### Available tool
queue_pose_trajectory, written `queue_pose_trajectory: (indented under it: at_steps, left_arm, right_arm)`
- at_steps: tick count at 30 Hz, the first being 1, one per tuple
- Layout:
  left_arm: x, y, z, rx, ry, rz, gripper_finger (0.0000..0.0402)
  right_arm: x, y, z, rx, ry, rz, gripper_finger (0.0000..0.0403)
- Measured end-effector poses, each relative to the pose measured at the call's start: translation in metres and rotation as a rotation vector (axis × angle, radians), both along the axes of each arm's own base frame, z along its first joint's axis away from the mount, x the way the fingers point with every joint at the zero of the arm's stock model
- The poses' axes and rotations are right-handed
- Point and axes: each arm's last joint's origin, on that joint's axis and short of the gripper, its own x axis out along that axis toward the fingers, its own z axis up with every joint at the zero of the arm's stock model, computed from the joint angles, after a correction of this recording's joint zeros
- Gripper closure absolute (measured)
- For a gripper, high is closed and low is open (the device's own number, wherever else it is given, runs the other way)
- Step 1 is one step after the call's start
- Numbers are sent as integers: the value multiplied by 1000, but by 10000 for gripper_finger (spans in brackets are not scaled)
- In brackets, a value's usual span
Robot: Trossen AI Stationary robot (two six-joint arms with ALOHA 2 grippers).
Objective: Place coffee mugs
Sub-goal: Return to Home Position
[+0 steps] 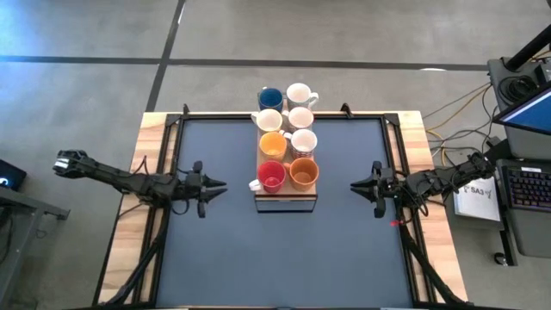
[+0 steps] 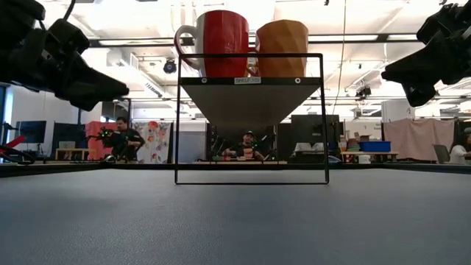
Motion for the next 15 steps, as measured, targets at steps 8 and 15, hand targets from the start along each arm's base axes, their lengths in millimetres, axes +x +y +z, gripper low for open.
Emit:
queue_pose_trajectory:
  at_steps: [8, 15]
  left_arm:
    - [-6, 1, 11, -24, -106, 0, 326]
    - [-12, 3, 20, -47, -201, 0, 326]
  right_arm:
    - [0, 0, 0, 0, 0, 1, 346]
    - [0, 0, 0, 0, 0, 0, 346]
